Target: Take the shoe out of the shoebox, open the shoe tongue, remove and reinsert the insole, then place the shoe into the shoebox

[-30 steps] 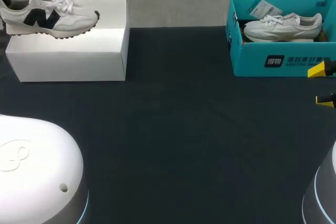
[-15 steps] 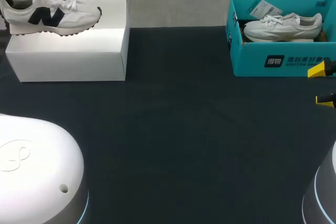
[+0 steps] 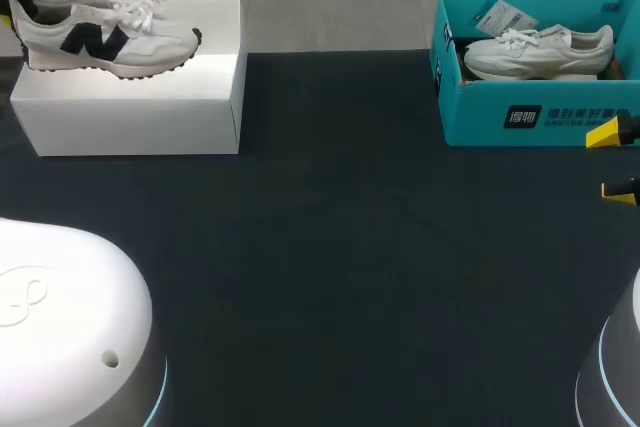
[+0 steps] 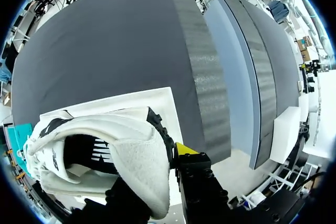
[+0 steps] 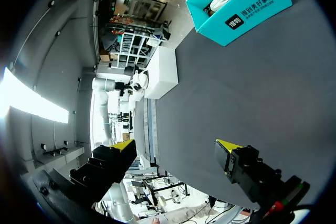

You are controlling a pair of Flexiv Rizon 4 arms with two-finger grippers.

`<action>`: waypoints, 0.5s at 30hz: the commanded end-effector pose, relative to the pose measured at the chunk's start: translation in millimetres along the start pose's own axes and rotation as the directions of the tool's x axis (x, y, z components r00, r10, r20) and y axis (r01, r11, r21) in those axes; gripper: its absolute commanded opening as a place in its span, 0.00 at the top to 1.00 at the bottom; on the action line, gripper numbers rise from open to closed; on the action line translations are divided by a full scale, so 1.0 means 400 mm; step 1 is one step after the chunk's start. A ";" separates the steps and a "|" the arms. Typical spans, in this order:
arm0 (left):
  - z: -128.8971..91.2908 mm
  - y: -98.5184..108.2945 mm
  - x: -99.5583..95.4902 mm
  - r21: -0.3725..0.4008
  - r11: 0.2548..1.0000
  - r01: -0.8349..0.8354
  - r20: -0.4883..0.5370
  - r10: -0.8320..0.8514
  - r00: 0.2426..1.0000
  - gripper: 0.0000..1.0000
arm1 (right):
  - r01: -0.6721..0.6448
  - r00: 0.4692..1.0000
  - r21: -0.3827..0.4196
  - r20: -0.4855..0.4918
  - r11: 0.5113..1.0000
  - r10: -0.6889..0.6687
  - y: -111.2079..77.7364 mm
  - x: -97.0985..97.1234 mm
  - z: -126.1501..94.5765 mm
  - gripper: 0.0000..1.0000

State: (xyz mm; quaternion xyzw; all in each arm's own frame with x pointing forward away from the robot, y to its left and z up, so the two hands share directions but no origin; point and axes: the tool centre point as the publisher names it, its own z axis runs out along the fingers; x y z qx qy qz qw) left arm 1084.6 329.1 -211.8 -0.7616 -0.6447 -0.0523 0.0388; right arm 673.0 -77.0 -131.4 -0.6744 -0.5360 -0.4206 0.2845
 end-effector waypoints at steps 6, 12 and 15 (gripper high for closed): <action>0.103 0.062 -0.023 0.004 1.000 -0.014 0.039 0.014 0.999 1.00 | -0.002 1.000 -0.034 0.003 0.999 0.002 -0.025 0.001 -0.008 0.00; 0.156 0.071 -0.039 -0.024 1.000 -0.017 0.071 0.018 0.997 1.00 | -0.002 1.000 -0.034 0.003 0.999 0.002 -0.025 0.001 -0.008 0.00; 0.184 0.074 -0.049 -0.023 0.999 -0.027 0.076 0.029 0.997 1.00 | -0.002 1.000 -0.034 0.003 0.999 0.002 -0.025 0.001 -0.008 0.00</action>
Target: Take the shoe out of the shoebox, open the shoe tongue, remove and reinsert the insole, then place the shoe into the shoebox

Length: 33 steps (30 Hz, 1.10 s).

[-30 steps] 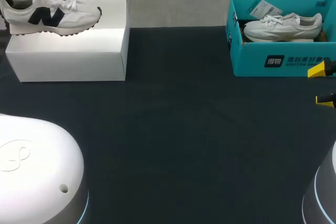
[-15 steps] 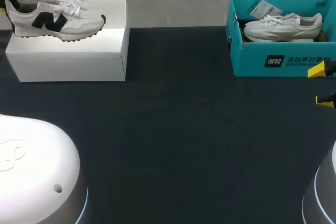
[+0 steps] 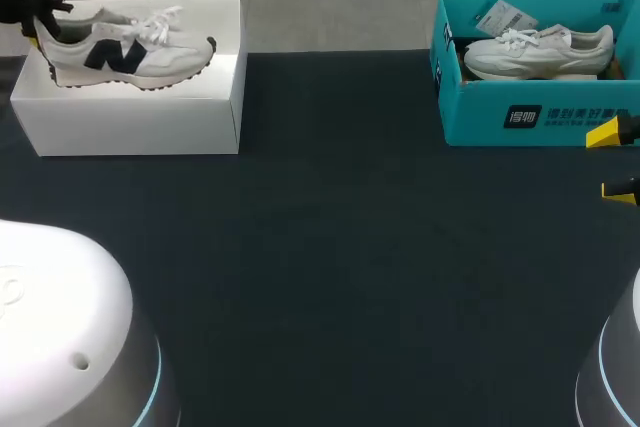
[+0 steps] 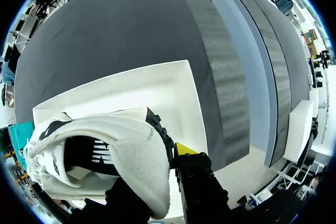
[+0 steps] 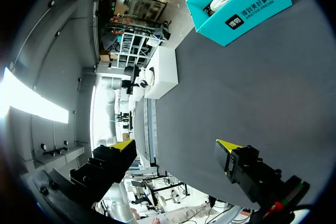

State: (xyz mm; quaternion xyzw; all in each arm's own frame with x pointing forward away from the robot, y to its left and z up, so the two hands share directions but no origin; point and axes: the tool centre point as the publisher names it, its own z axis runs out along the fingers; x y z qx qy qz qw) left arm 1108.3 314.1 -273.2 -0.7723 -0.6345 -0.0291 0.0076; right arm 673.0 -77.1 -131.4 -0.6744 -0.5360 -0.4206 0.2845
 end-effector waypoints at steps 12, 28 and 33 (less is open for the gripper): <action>0.125 -0.018 -0.022 -0.003 1.000 0.004 -0.047 -0.004 0.999 1.00 | -0.002 1.000 -0.034 0.003 0.999 0.002 -0.025 0.001 -0.008 0.00; 0.247 -0.030 -0.025 0.051 0.997 0.057 -0.055 -0.054 0.997 1.00 | -0.002 1.000 -0.034 0.003 0.999 0.002 -0.025 0.001 -0.008 0.00; 0.275 -0.034 -0.026 0.066 0.996 0.058 -0.061 -0.054 0.997 1.00 | -0.002 1.000 -0.034 0.003 0.999 0.002 -0.025 0.001 -0.008 0.00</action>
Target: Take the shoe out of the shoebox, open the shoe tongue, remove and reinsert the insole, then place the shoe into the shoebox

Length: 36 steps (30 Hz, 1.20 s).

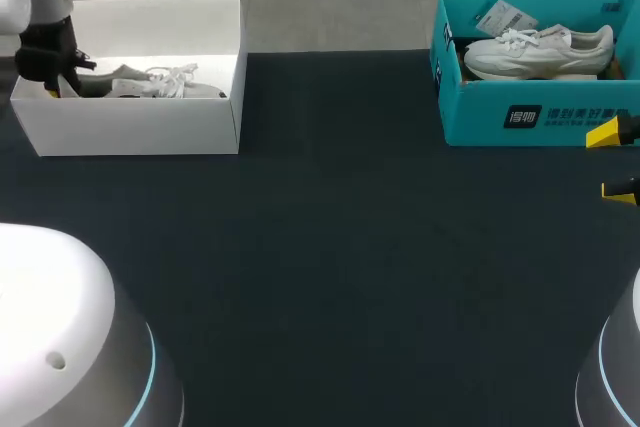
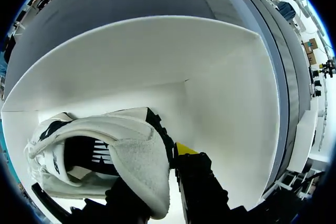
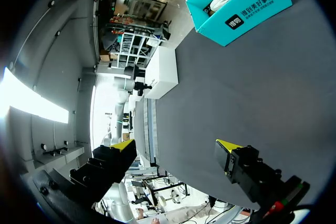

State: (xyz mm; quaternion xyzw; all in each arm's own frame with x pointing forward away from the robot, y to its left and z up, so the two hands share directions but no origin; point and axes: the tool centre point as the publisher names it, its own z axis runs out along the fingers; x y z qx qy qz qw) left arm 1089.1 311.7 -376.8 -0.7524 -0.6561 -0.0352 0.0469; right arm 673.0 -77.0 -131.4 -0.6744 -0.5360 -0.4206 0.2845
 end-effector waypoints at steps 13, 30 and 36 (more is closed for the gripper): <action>0.040 0.021 0.003 0.044 0.999 0.008 0.000 -0.008 1.000 0.67 | -0.002 1.000 -0.034 0.003 0.999 0.002 -0.025 0.001 -0.008 0.00; -0.122 -0.005 -0.007 0.022 1.000 0.022 0.073 -0.024 0.997 0.03 | -0.002 1.000 -0.034 0.003 0.999 0.002 -0.025 0.001 -0.008 0.00; -0.207 -0.013 -0.014 0.006 0.998 0.063 0.072 -0.064 0.995 0.00 | -0.002 1.000 -0.034 0.003 0.999 0.002 -0.025 0.001 -0.008 0.00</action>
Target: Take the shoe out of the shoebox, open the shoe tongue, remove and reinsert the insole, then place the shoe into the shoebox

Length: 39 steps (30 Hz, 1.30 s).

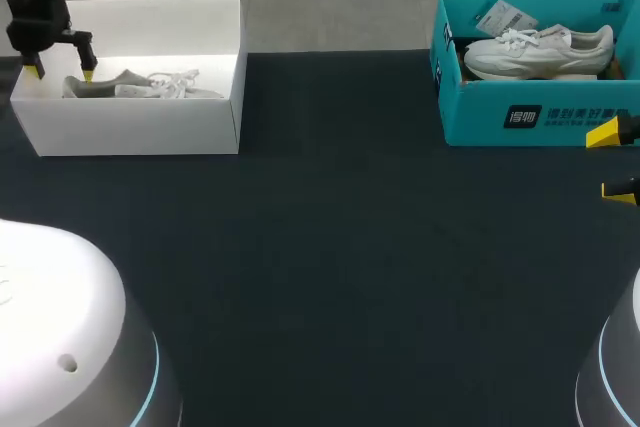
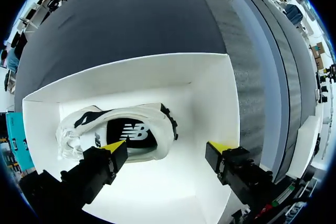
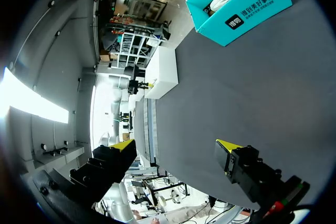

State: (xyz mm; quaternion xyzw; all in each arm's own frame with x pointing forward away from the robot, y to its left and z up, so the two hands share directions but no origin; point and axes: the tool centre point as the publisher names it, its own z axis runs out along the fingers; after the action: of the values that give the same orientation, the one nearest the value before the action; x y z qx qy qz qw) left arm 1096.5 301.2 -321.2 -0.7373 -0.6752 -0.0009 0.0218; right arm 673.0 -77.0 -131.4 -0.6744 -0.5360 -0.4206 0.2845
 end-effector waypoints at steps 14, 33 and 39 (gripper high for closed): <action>-0.210 -0.050 -0.001 -0.016 0.995 0.100 -0.013 -0.100 0.995 0.00 | -0.002 1.000 -0.034 0.003 0.999 0.002 -0.025 0.001 -0.008 0.00; -0.331 -0.063 -0.014 -0.025 0.979 0.204 -0.019 -0.204 0.979 0.00 | -0.002 1.000 -0.034 0.003 0.999 0.002 -0.025 0.001 -0.008 0.00; -0.331 -0.063 -0.014 -0.025 0.979 0.204 -0.019 -0.204 0.979 0.00 | -0.002 1.000 -0.034 0.003 0.999 0.002 -0.025 0.001 -0.008 0.00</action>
State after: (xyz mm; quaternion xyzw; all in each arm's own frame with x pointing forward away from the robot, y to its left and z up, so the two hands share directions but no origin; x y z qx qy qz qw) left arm 1075.7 293.1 -188.7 -0.6642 -0.7471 -0.0176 0.0202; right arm 673.0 -77.0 -131.4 -0.6744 -0.5360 -0.4206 0.2845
